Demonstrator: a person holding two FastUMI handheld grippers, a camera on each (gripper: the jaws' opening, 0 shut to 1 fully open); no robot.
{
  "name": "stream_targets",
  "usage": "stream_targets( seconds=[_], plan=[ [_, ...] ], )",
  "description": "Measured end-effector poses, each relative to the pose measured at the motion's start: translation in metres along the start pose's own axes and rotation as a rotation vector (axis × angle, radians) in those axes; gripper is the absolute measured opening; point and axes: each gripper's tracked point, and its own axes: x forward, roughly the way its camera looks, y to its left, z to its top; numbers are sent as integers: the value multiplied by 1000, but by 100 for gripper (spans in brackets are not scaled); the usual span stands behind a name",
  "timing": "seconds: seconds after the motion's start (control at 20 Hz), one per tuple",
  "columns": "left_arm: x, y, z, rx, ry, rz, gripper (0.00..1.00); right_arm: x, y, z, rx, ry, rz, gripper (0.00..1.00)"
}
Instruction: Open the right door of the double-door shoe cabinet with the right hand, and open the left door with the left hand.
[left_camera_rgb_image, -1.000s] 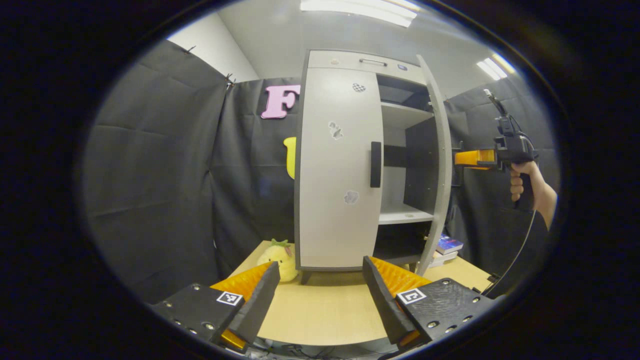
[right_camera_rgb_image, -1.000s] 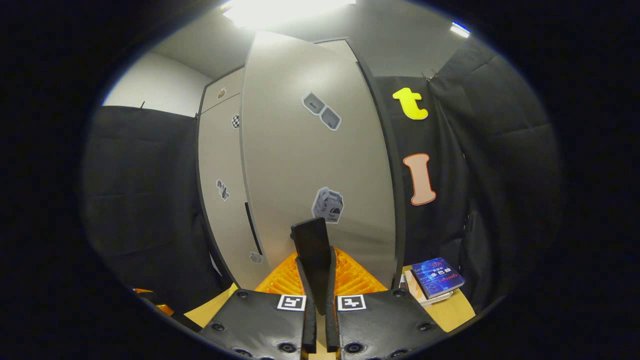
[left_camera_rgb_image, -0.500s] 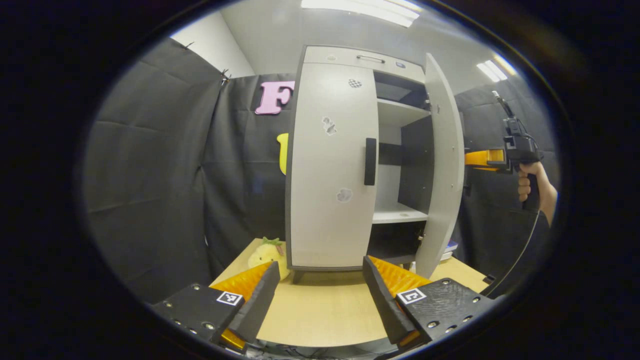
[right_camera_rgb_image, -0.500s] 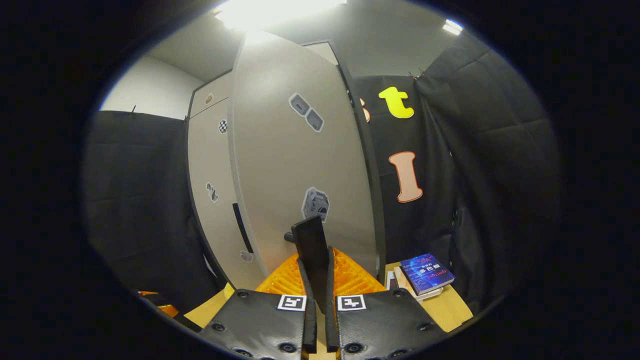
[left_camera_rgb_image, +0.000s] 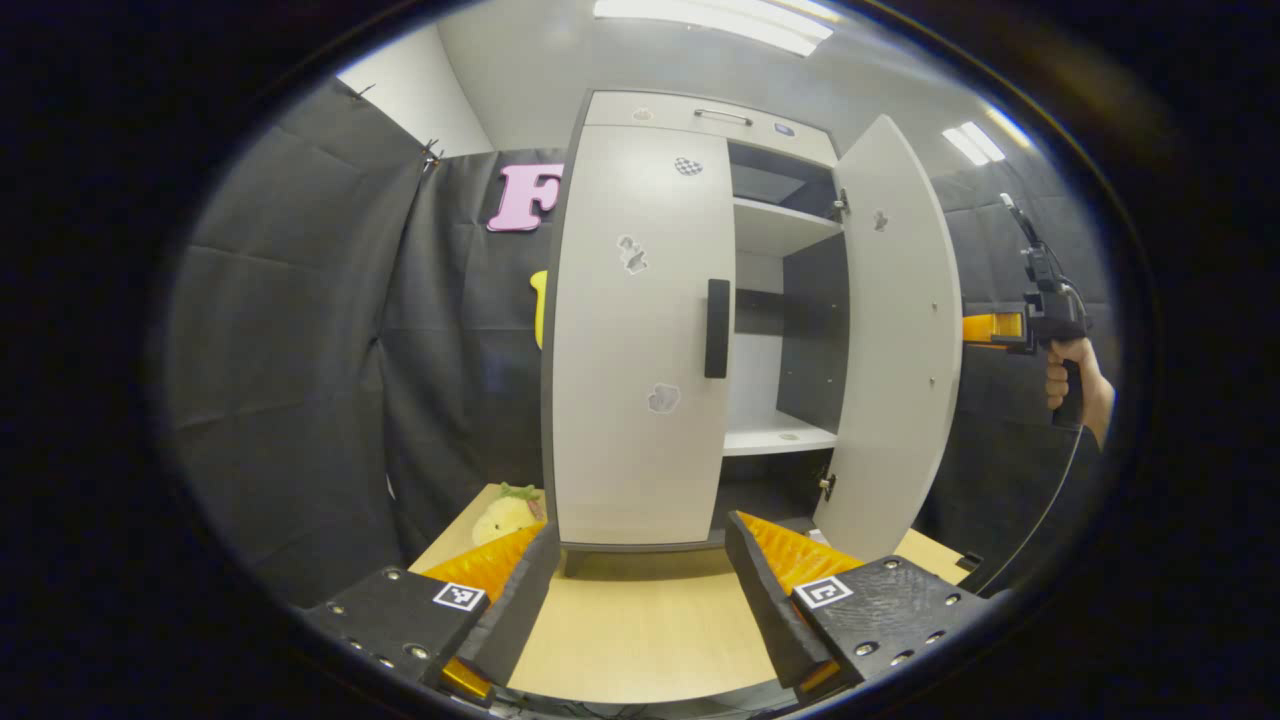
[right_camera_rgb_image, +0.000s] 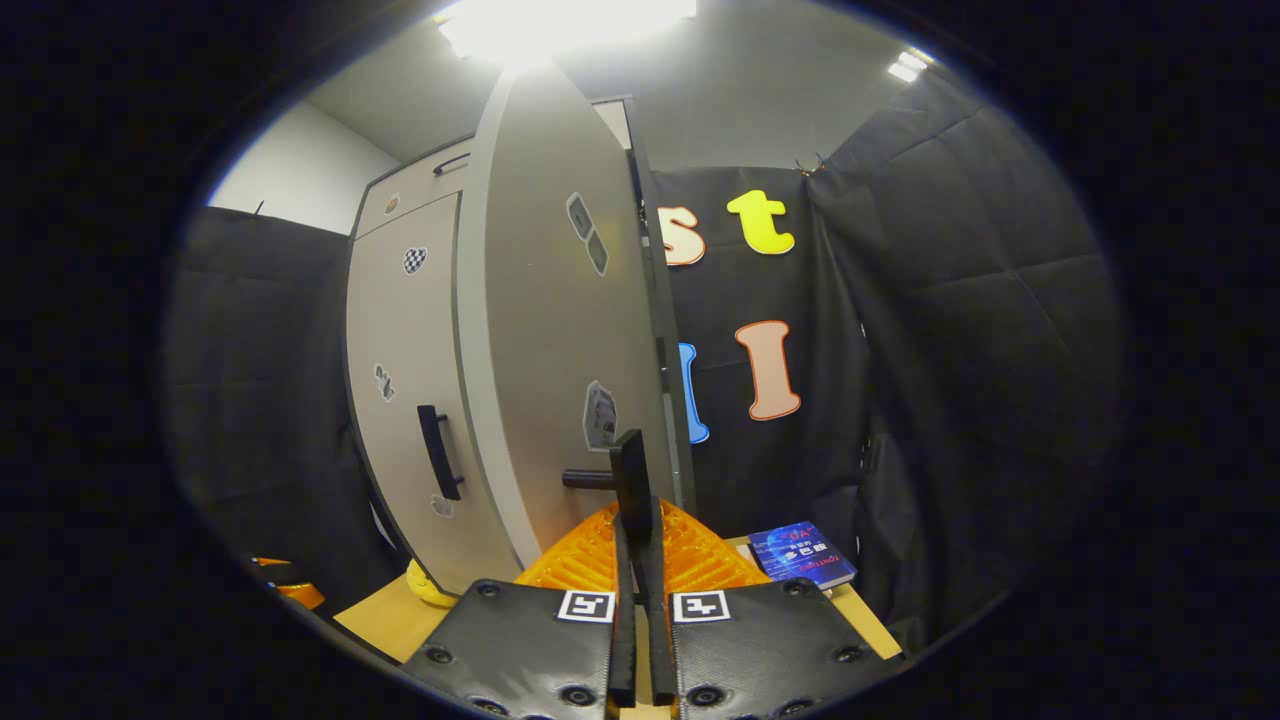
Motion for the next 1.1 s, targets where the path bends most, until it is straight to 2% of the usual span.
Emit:
stream_targets(
  seconds=[0.15, 0.2, 0.25, 0.3, 0.45, 0.55, 0.75, 1.0, 1.1],
  plan=[
    [-1, -6, -1, 15, 0, -5, 96, 1, -35, 4, -64, -19, -35, 7],
    [-2, -6, -2, 14, 2, -4, 96, 3, -38, 2, -55, -15, -12, 7],
    [-2, -5, -3, 8, 5, -3, 96, -1, -33, 2, -15, -10, 36, 3],
    [-3, -4, -4, 1, 10, -1, 96, 3, -29, -1, 17, -9, 54, 3],
    [-4, -2, -4, -13, 16, 11, 96, 3, -34, 3, 90, -21, 61, 6],
    [-4, 6, -1, -11, 12, 24, 96, 2, -32, 2, 123, -24, 62, 5],
    [-2, 22, 3, -1, 5, 42, 96, 0, -32, 2, 125, -21, 43, 7],
    [17, 31, 7, 19, -9, 36, 96, -19, -35, -3, 50, 17, 19, 7],
    [27, 28, 15, 9, -31, 23, 96, -31, -47, -6, 36, 27, -37, 7]
  ],
)
